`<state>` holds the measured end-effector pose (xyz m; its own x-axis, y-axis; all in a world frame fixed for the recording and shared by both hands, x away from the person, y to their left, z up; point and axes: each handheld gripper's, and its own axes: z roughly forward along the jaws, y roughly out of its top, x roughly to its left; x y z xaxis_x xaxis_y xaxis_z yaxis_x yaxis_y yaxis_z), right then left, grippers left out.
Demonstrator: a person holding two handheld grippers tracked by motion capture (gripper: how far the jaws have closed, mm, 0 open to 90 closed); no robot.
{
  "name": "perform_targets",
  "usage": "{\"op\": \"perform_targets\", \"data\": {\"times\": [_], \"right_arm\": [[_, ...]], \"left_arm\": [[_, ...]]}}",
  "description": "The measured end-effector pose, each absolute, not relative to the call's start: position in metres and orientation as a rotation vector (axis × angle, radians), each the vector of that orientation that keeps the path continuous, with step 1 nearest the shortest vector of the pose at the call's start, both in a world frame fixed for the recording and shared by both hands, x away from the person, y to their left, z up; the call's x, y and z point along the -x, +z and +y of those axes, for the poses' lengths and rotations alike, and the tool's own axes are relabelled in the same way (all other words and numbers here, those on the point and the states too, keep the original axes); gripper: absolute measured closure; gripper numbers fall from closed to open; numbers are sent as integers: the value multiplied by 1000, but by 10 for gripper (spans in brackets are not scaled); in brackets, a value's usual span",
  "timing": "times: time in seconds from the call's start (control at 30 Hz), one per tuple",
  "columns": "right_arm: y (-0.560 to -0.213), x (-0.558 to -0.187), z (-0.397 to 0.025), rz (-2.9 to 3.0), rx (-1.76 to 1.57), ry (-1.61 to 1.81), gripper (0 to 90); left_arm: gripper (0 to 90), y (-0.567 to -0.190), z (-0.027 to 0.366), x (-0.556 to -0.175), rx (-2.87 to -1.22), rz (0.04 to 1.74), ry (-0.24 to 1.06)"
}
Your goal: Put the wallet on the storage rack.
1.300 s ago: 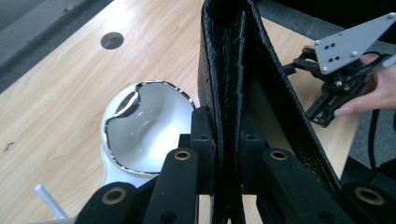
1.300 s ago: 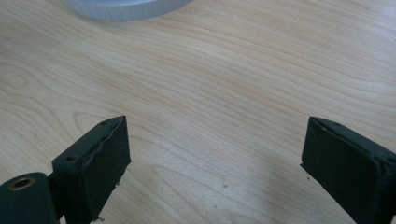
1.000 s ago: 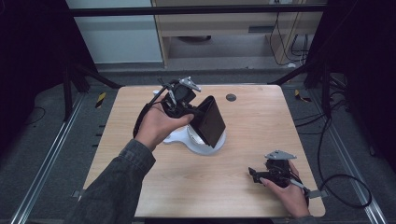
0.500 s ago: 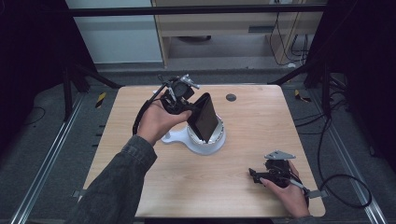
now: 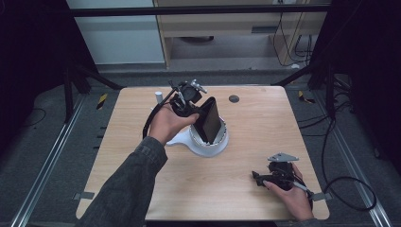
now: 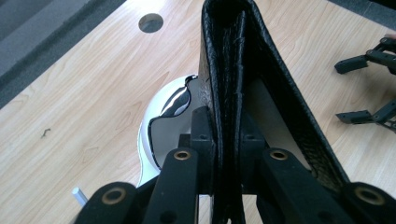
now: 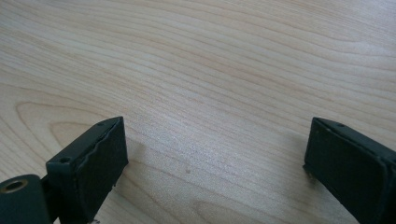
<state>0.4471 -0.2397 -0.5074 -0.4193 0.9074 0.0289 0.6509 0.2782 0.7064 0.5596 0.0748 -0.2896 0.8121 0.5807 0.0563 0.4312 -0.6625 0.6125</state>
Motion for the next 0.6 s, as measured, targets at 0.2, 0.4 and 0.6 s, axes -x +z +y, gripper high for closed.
{"op": "perform_targets", "data": {"times": [0.2, 0.4, 0.6], "right_arm": [[-508, -447, -239, 2176, -1406, 920, 62], [-508, -446, -239, 2173, -1412, 923, 62], [-508, -447, -240, 2174, -1410, 922, 61]], "left_arm": [[808, -296, 73, -562, -2400, 747, 313], [807, -301, 70, -565, -2397, 750, 291], [807, -302, 69, -567, -2402, 750, 288]]}}
